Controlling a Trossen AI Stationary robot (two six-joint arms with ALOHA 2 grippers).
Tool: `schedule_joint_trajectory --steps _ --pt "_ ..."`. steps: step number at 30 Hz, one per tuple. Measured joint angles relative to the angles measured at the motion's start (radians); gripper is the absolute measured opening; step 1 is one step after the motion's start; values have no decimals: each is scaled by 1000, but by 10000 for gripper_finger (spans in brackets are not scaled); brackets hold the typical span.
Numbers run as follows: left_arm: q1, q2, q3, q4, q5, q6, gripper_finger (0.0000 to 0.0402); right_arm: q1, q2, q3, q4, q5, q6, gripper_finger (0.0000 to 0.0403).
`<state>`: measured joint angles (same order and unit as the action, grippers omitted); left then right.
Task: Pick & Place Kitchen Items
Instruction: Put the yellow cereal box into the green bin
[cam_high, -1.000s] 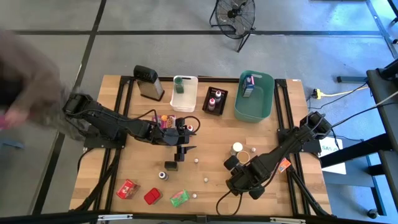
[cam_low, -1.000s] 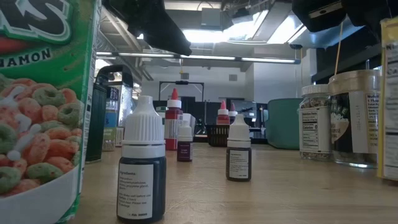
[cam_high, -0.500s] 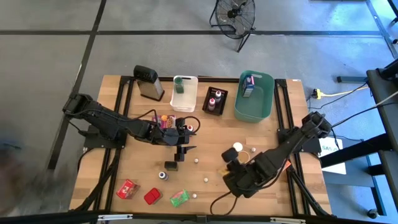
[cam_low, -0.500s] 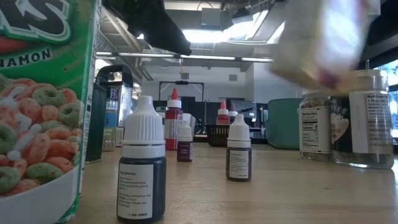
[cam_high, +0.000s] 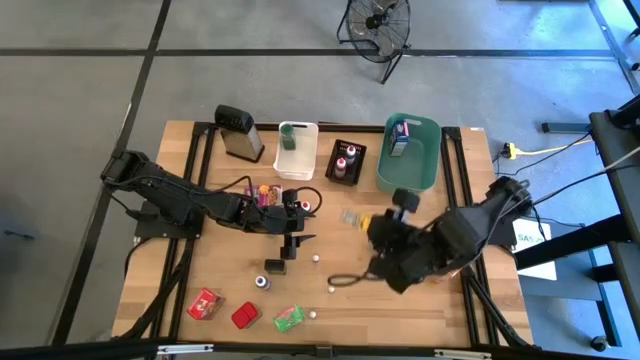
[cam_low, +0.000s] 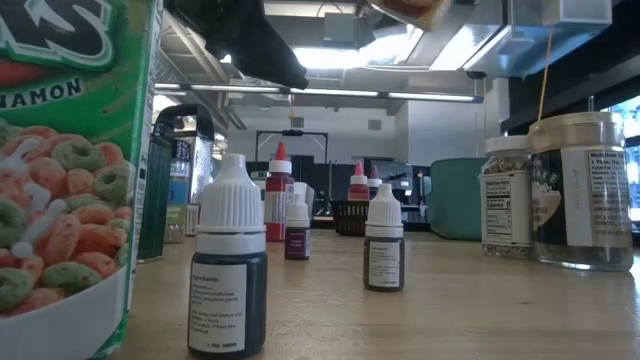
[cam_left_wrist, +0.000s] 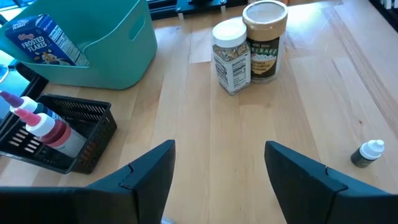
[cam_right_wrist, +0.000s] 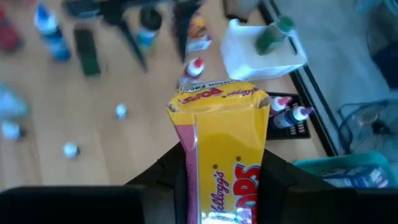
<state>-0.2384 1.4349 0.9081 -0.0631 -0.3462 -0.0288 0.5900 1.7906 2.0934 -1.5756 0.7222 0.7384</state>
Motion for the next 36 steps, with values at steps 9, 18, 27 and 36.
schedule_joint_trajectory --steps 9,18,27,36 --pt "0 0 0 0 0 5 244 -159 -86 60 4 11 -45 119" --pt "0 0 0 0 0 6 244 -358 -217 61 4 10 -74 119" --pt "0 0 0 -1 0 3 244 -600 -337 61 4 -12 -74 119" --pt "0 0 0 -1 0 -14 244 -841 -366 -8 5 -87 -92 119"
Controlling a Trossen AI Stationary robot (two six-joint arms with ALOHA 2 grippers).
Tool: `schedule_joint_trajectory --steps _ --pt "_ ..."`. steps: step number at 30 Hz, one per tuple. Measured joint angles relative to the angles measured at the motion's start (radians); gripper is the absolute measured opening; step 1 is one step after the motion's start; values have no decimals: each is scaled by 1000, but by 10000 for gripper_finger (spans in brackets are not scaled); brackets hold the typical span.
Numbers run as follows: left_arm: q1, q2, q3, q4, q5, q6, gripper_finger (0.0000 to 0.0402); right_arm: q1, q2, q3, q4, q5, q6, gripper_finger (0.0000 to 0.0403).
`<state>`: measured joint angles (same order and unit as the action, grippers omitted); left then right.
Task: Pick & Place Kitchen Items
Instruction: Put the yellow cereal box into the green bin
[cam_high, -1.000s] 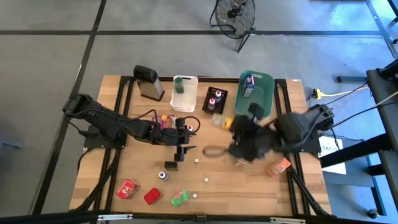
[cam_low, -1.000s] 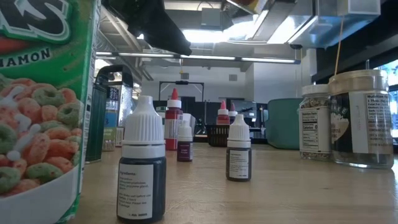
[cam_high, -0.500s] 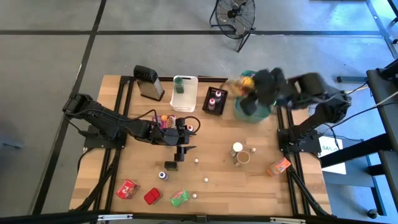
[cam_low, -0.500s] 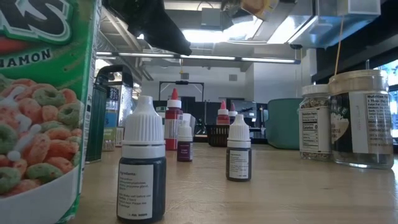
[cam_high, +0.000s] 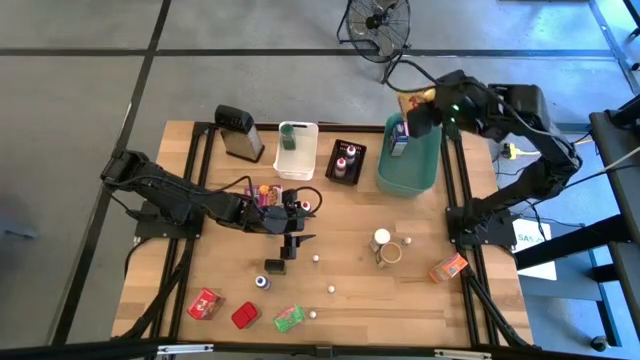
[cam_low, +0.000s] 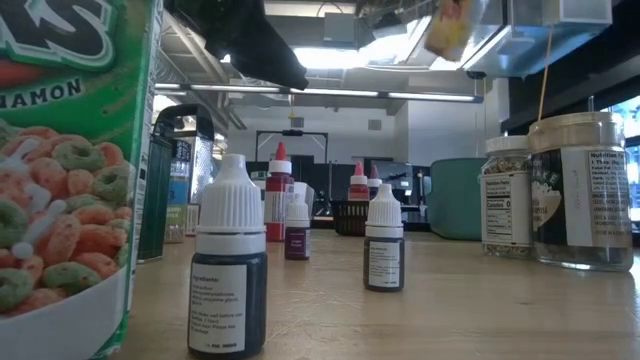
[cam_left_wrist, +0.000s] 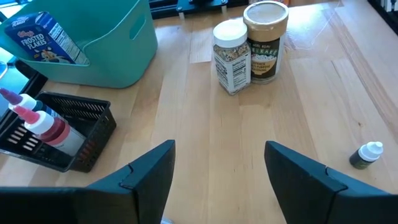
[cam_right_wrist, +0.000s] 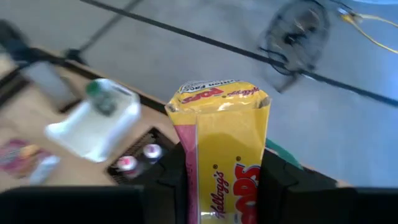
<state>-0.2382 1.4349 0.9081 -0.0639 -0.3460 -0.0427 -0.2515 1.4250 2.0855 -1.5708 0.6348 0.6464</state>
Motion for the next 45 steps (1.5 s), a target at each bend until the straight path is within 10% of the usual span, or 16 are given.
schedule_joint_trajectory --steps 45 --pt "0 0 0 0 7 -23 244 -580 8 -738 369 -386 -7 119"
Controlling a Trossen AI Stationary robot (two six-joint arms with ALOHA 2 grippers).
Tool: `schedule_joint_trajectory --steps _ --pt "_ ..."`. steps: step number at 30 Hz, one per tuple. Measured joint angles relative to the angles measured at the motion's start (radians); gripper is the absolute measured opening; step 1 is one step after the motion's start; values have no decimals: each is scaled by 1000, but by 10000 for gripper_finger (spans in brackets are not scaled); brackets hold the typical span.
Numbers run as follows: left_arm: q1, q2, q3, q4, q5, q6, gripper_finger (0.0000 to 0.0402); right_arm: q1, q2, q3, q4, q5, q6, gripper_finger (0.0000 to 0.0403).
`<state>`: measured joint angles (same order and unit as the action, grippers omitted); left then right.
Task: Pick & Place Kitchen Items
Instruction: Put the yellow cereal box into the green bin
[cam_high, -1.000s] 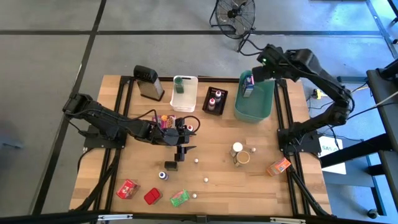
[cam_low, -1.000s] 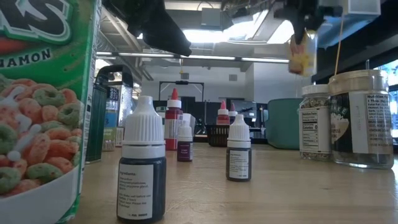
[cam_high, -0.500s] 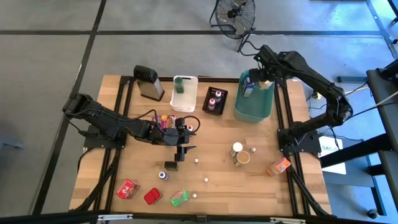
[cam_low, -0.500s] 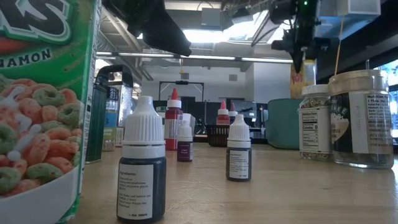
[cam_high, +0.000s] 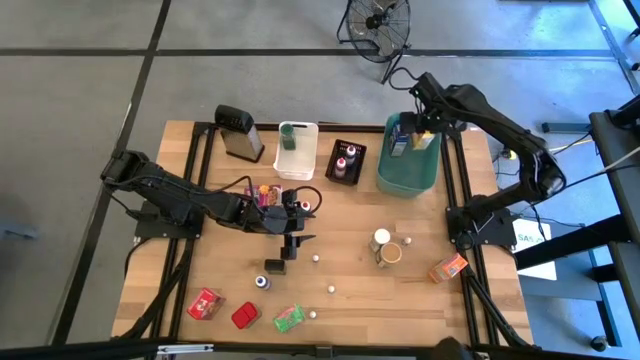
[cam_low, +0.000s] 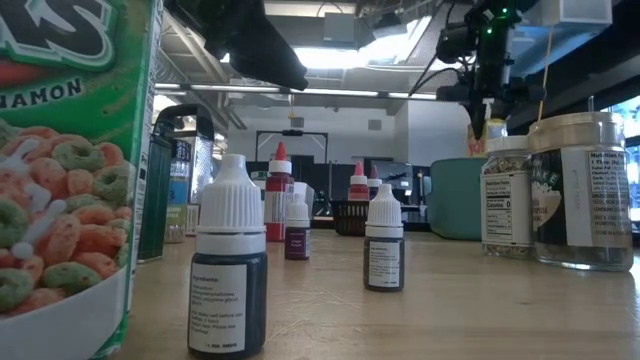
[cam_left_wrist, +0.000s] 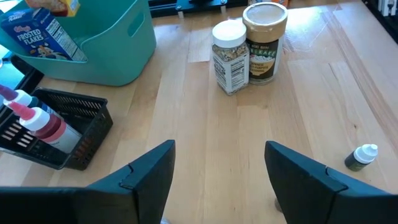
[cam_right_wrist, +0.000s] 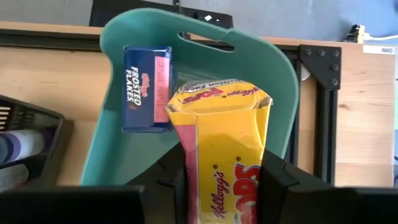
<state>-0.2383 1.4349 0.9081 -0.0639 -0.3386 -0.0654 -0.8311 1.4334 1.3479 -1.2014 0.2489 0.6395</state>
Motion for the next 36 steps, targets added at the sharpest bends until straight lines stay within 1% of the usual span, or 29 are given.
schedule_joint_trajectory --steps 9,12,19,32,36 --pt "0 0 0 0 0 0 244 0 92 0 40 -1 3 119" --pt "0 0 0 0 6 0 243 -1 126 0 55 -21 -2 119" --pt "0 0 0 0 19 0 244 -13 183 0 69 -26 -4 119" --pt "0 0 0 0 19 0 242 -40 204 0 83 -26 -13 120" --pt "0 0 0 0 45 0 244 -40 204 0 90 -48 -15 120"
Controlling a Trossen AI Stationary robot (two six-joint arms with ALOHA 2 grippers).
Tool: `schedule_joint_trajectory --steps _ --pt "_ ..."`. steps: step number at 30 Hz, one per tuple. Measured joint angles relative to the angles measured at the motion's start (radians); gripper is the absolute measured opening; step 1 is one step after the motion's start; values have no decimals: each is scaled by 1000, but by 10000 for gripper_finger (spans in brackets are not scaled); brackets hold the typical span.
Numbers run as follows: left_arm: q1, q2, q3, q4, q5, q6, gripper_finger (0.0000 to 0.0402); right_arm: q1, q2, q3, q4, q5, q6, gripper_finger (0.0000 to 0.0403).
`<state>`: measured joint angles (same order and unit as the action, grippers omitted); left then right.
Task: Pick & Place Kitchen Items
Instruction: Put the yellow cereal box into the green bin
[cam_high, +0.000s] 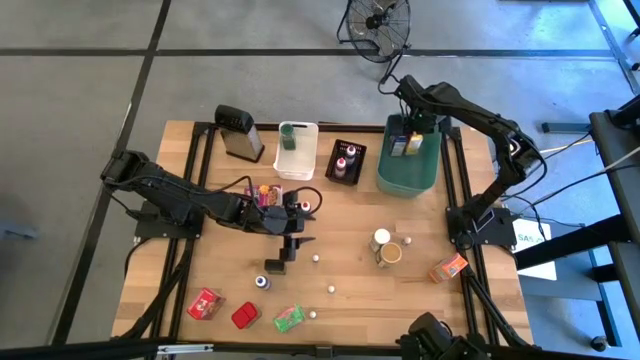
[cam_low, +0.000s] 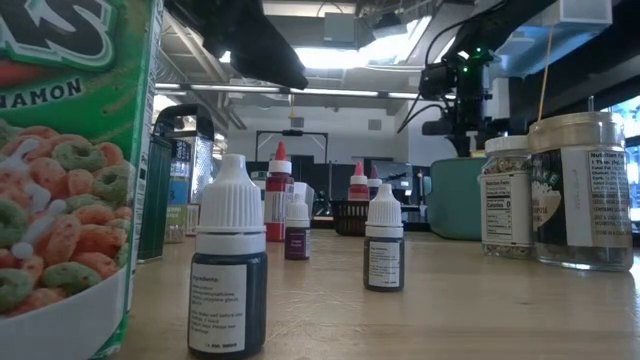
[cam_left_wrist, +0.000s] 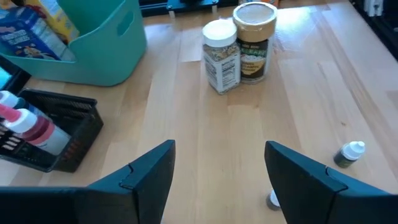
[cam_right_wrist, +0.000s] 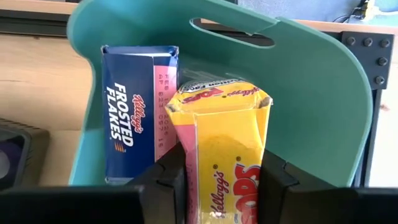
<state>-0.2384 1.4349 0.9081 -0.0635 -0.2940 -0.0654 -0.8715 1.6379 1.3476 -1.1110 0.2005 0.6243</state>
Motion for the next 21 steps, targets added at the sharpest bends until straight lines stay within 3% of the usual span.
schedule_joint_trajectory --steps 21 --pt "0 0 0 16 -3 8 243 -5 0 0 -15 -48 -4 120"
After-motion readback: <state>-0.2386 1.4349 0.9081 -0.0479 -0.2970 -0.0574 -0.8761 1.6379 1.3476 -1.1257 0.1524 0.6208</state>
